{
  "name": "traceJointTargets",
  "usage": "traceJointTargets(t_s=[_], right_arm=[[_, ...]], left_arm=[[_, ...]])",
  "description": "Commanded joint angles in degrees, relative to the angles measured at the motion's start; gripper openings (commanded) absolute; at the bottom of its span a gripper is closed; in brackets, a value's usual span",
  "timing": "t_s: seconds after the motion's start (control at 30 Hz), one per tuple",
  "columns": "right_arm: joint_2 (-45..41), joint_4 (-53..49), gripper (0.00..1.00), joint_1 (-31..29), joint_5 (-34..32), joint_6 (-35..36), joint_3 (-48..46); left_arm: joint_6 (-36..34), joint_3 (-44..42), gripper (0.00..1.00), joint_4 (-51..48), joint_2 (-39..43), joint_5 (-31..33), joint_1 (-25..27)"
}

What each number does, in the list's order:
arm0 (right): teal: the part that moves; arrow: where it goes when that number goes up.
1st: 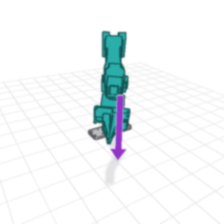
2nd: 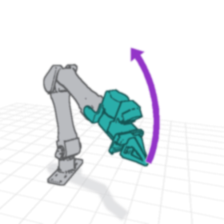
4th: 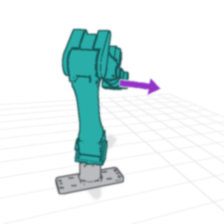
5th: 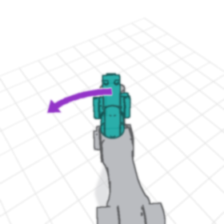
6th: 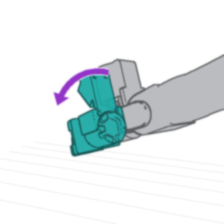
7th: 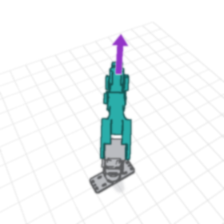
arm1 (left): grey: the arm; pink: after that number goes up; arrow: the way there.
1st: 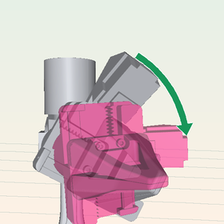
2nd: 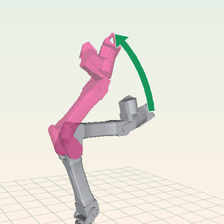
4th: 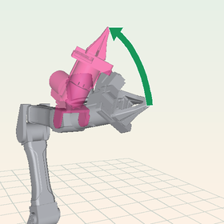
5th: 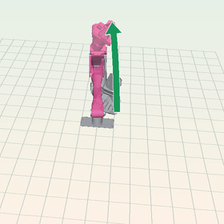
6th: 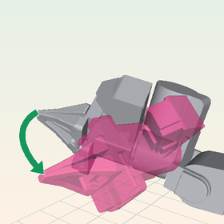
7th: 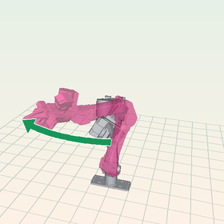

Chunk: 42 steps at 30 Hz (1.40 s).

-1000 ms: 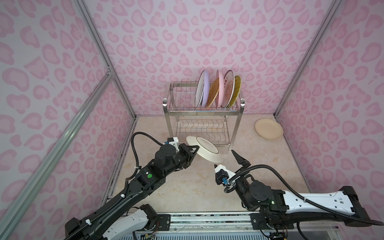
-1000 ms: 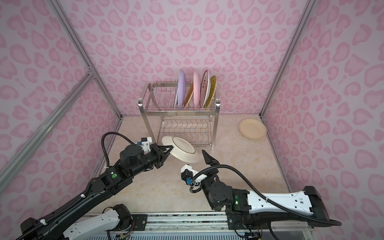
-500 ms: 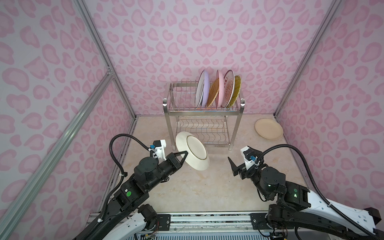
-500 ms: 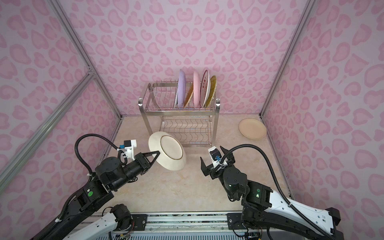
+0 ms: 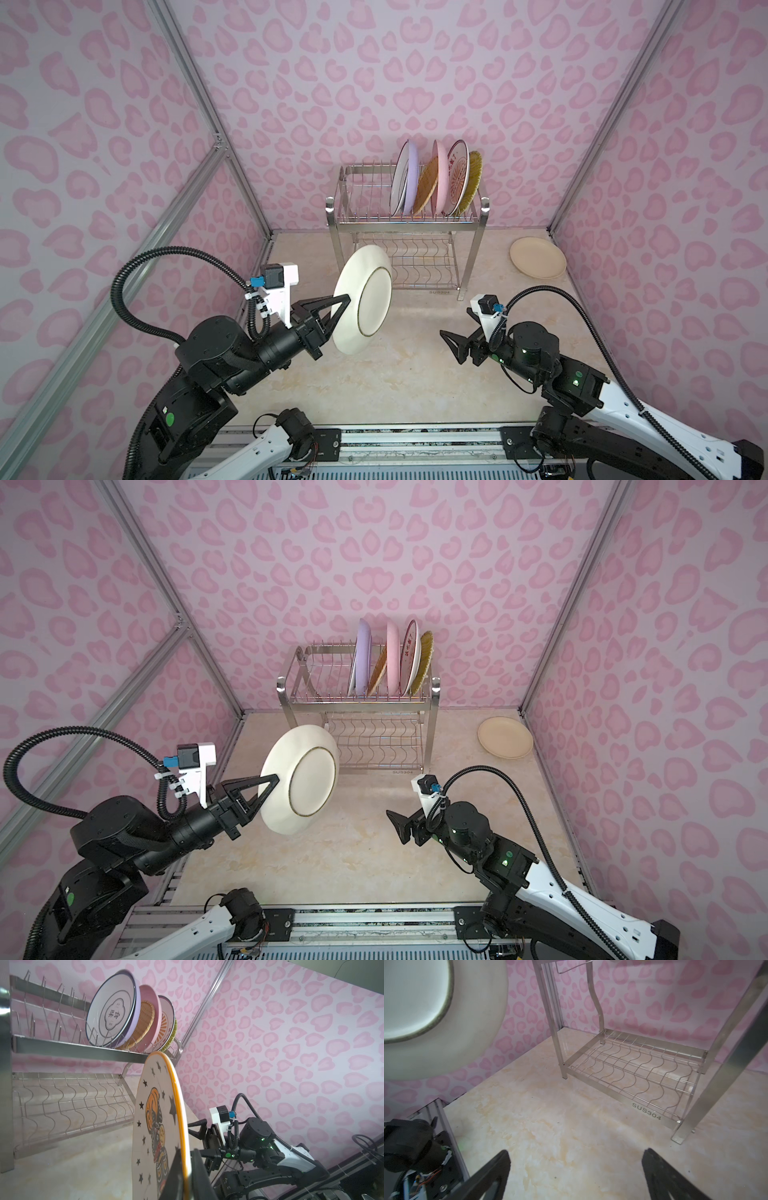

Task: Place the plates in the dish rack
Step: 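Raise the star plate up to the rack's top tier with the left gripper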

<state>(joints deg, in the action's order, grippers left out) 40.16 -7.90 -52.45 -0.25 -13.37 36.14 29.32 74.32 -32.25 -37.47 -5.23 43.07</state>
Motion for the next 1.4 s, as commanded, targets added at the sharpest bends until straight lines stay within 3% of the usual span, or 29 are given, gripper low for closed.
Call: traceJointTargets(t_s=[0.0, 0.37, 0.57, 0.97, 1.1, 1.37], right_arm=[[-1.83, 3.98, 0.99, 0.29, 6.96, -2.93, -1.53], [-7.08, 3.99, 0.99, 1.12, 9.32, -5.84, -4.79], [-7.99, 4.39, 0.99, 1.25, 8.56, -6.49, -5.99], [-9.09, 1.90, 0.99, 1.38, 7.38, -6.63, -6.45], [-8.88, 1.79, 0.99, 1.46, 7.02, -6.56, -6.83], [-7.82, 2.27, 0.99, 1.56, 7.19, -6.51, -7.35]], left_arm=[[-8.69, 5.68, 0.04, 7.14, -2.95, 2.40, -0.05], [-18.77, 23.53, 0.04, 16.61, -17.62, 11.94, -0.03], [-23.77, 32.29, 0.04, 19.98, -27.89, 13.17, -0.90], [-5.44, 47.58, 0.04, 23.34, -46.07, -6.62, -21.24], [-3.28, 50.80, 0.04, 25.11, -50.97, -10.37, -23.15], [-1.08, 53.03, 0.04, 27.25, -57.71, -12.05, -24.43]])
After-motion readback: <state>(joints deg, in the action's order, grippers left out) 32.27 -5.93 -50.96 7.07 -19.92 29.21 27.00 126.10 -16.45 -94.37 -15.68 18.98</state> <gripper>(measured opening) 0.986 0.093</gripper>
